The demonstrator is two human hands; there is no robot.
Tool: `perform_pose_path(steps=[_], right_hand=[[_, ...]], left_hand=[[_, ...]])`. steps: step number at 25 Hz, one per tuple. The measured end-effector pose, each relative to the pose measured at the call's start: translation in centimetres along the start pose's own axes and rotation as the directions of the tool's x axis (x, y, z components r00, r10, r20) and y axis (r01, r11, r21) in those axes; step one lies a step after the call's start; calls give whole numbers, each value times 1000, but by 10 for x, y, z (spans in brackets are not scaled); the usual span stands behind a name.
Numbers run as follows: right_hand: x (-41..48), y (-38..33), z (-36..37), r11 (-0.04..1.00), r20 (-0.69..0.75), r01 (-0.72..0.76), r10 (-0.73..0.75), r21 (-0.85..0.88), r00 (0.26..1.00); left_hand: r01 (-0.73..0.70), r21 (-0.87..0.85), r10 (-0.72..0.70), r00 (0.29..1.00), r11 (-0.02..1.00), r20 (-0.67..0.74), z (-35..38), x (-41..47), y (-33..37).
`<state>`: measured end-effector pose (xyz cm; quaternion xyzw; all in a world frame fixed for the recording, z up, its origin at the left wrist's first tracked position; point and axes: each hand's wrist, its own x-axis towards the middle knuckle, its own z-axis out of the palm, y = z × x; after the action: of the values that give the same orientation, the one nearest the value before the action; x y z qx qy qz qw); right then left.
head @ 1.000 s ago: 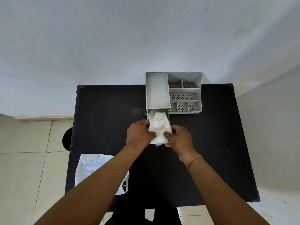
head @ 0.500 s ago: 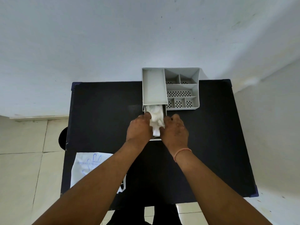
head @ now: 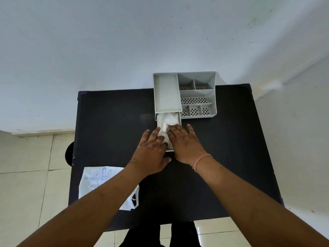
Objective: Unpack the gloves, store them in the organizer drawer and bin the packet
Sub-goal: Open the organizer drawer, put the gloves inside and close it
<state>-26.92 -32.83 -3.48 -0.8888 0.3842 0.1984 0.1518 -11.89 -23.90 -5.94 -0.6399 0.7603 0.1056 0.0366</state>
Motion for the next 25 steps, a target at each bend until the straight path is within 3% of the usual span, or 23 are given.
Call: perform_pose_path(steps=[4, 5, 8, 10, 13, 15, 16, 18, 21, 25], right_hand=[[4, -13, -15, 997, -287, 0, 23, 79, 958], [8, -16, -16, 998, -295, 0, 19, 63, 955], [26, -18, -18, 1000, -82, -17, 16, -6, 997], [32, -19, -24, 997, -13, -56, 56, -46, 998], [26, -25, -31, 993, -193, -120, 116, -7, 974], [23, -29, -28, 997, -325, -73, 72, 11, 943], [25, -28, -24, 999, -316, -28, 34, 25, 948], [31, -20, -20, 999, -159, 29, -24, 30, 987], [34, -11, -22, 997, -18, 48, -50, -64, 999], [35, -22, -24, 999, -232, 24, -31, -33, 972]], left_hand=[[-35, 115, 44, 996, 993, -75, 7, -7, 4], [-54, 145, 67, 994, 988, -84, 8, -7, 5], [-133, 211, 145, 989, 968, -42, 7, 1, 6], [-150, 221, 152, 988, 964, 7, 3, 7, 4], [-178, 218, 173, 984, 960, 43, -4, 13, 3], [-205, 213, 197, 979, 955, 57, -4, 13, 3], [-212, 215, 204, 977, 953, 57, -5, 12, 3], [-217, 229, 211, 976, 949, 53, -5, 11, 4], [-196, 233, 189, 981, 952, 52, -7, 12, 6], [-159, 237, 135, 984, 958, 113, -13, 12, 9]])
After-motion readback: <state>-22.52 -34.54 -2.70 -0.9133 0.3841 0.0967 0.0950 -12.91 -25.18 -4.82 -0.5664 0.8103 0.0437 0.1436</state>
